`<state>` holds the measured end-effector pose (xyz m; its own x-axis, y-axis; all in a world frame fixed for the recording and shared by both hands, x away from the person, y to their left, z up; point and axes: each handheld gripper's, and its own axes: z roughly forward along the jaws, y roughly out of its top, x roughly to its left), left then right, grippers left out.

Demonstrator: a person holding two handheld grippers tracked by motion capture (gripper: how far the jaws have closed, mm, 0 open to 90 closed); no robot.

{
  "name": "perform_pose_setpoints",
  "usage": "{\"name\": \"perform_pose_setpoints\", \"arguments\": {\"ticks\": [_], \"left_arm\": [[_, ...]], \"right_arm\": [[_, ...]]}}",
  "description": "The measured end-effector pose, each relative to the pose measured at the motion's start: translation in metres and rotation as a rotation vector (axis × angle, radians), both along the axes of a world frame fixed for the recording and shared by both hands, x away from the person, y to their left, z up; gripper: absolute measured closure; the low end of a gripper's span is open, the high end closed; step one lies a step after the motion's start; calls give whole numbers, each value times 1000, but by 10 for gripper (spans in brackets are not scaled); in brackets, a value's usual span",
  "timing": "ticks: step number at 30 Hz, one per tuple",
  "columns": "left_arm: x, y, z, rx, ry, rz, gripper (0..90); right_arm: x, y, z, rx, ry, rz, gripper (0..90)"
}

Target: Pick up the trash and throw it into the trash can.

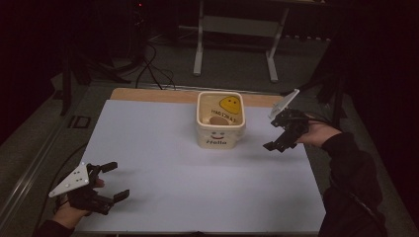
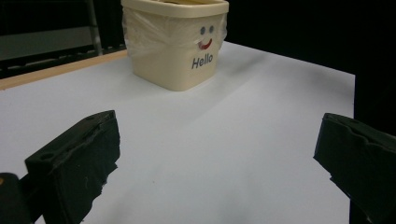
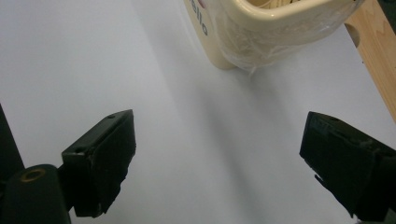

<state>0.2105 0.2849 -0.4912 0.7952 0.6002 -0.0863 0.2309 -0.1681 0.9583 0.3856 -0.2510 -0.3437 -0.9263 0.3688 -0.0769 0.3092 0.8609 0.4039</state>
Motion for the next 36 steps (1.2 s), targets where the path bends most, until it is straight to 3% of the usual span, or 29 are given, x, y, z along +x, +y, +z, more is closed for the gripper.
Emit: {"name": "perform_pose_setpoints", "arguments": {"ticks": [15, 22, 26, 30, 36], "left_arm": [[0, 0, 0, -1, -2, -2, 12], [0, 0, 0, 1, -3, -3, 11], [0, 0, 0, -1, -3, -3, 11], [0, -1, 0, 2, -2, -5, 11], [0, 0, 0, 1, -2, -5, 11]], "right_arm": [[-33, -14, -38, 147, -28, -24, 121], [-42, -20, -53, 183, -41, -44, 120], [-52, -22, -65, 230, -50, -65, 119], [-59, -22, -75, 237, -49, -81, 113], [-69, -22, -83, 299, -63, -110, 113]]}}
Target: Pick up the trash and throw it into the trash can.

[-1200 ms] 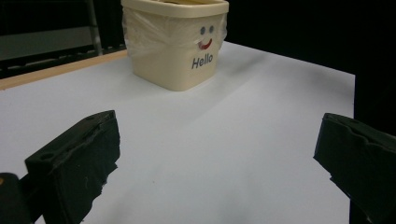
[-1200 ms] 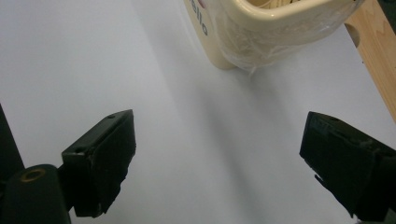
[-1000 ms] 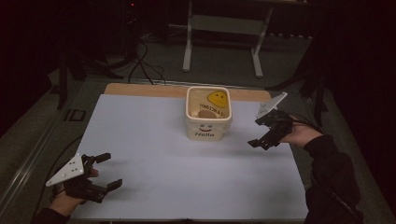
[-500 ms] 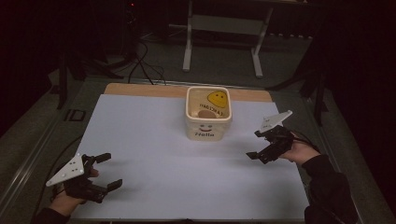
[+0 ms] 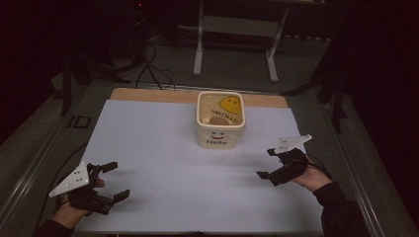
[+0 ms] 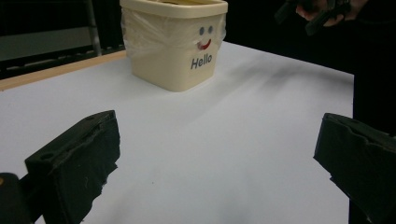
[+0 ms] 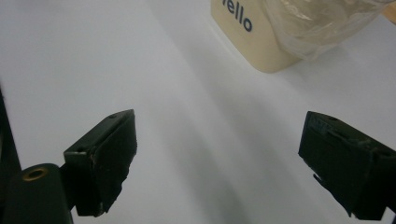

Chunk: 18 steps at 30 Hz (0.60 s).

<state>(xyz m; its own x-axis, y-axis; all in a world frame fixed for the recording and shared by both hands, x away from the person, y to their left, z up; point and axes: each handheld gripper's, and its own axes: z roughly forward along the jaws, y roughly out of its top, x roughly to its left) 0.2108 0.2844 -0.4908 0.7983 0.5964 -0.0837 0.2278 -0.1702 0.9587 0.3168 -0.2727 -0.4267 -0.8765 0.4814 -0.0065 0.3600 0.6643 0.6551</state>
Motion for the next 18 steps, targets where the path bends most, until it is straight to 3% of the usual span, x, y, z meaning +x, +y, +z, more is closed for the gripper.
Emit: {"name": "perform_pose_setpoints", "arguments": {"ticks": [6, 10, 11, 13, 14, 18], "left_arm": [[0, 0, 0, 0, -2, -1, 12], [0, 0, 1, 2, -3, -1, 12], [0, 0, 0, 3, -3, -2, 11], [0, 0, 0, 4, -3, -2, 11], [0, -1, 0, 4, -3, -2, 11], [0, -1, 0, 3, -3, -4, 11]], "right_arm": [[-14, 3, -14, 50, -35, -25, 113], [-17, 1, -17, 92, -68, -64, 113], [-21, 0, -19, 137, -89, -92, 113], [-23, -1, -20, 148, -92, -101, 113], [-27, -1, -24, 170, -119, -127, 113], [-34, -1, -28, 203, -155, -155, 113]]}}
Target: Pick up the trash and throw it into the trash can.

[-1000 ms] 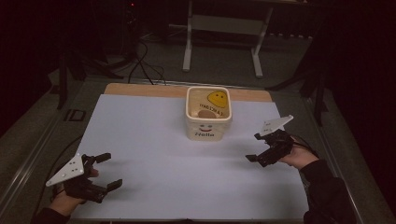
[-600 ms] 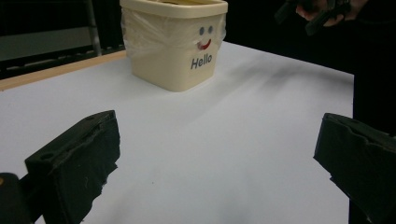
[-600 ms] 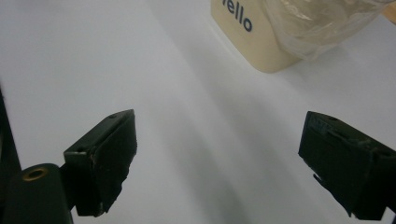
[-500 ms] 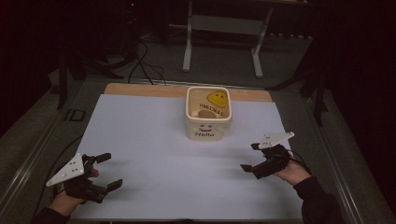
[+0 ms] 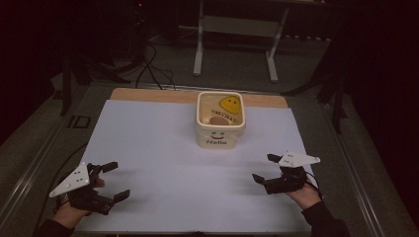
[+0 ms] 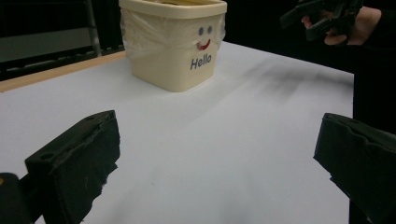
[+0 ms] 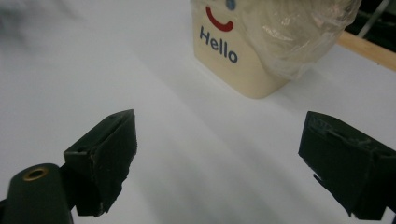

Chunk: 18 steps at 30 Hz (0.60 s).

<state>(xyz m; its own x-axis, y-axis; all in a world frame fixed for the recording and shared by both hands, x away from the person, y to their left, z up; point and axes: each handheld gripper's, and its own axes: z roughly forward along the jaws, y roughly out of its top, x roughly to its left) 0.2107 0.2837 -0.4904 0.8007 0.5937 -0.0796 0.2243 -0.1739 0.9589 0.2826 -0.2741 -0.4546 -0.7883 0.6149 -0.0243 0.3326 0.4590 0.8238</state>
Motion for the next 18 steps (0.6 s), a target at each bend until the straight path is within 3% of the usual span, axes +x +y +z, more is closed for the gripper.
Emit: {"name": "perform_pose_setpoints", "arguments": {"ticks": [4, 7, 18], "left_arm": [[0, 0, 0, -1, 0, 0, 11], [0, 0, 0, 1, 0, 0, 11], [1, 0, 0, 1, 0, -1, 11]], "right_arm": [[-6, -1, -2, 32, -27, -22, 113], [-16, 0, -5, 81, -73, -42, 114], [-35, 8, -10, 138, -179, -95, 127]]}}
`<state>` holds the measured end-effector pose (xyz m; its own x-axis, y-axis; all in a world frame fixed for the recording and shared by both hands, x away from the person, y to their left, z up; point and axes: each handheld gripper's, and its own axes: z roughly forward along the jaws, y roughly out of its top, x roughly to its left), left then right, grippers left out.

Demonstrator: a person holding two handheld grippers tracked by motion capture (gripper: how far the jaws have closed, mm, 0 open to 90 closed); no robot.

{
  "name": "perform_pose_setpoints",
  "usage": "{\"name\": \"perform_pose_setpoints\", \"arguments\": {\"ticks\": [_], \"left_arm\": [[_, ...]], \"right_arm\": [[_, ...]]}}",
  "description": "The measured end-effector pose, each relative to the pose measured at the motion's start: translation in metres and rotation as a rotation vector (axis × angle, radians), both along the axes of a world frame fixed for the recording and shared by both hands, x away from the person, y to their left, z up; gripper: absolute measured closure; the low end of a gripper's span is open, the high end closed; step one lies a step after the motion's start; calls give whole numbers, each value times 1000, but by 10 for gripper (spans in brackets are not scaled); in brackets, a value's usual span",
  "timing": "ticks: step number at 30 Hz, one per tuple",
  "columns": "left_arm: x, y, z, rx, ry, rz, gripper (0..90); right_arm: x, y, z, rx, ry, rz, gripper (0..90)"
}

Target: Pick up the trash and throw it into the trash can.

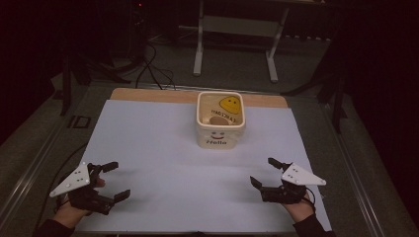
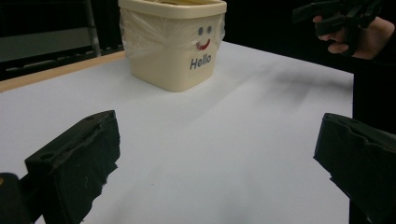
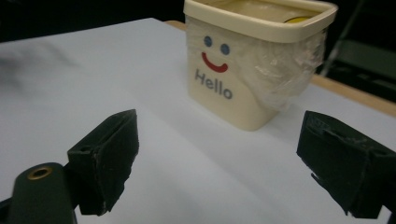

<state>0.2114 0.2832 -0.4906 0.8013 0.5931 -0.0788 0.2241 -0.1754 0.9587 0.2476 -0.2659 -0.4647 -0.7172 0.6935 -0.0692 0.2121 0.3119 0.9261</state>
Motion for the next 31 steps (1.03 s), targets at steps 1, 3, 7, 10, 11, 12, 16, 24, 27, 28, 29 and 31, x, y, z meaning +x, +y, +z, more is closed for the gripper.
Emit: {"name": "perform_pose_setpoints", "arguments": {"ticks": [1, 3, 7, 10, 11, 12, 16, 24, 27, 28, 29, 31], "left_arm": [[0, 0, 0, 1, -1, 0, 11], [0, 0, 0, 2, 0, -2, 11], [0, -1, 0, 3, 1, -4, 11], [1, -1, 0, 4, 0, -4, 11], [1, -1, 0, 6, -1, -6, 11], [1, -1, -1, 6, 0, -6, 11], [1, -2, 0, 14, -1, -10, 11], [1, -2, -1, 15, 1, -9, 11], [1, -3, -1, 18, 1, -10, 11], [1, -3, -1, 18, 1, -10, 11], [1, -2, -1, 14, 0, -11, 11], [1, -2, -1, 15, 1, -9, 11]], "right_arm": [[-1, 1, -1, -6, 4, 10, 127], [-4, 4, -3, 0, -7, 16, 126], [-7, 5, -6, -14, -28, -10, 119], [-5, 4, -10, 25, -16, 0, 117], [-5, 4, -11, 23, -21, 5, 119], [-5, 5, -12, 16, -28, 4, 122], [-4, 8, -14, 20, -15, 23, 122], [-3, 10, -17, -3, -10, 9, 131], [-2, 7, -17, 16, -16, 1, 134], [-3, 8, -17, 15, -18, 2, 135], [-2, 8, -17, 11, -14, 5, 134], [-2, 9, -18, 3, -6, 13, 135]]}}
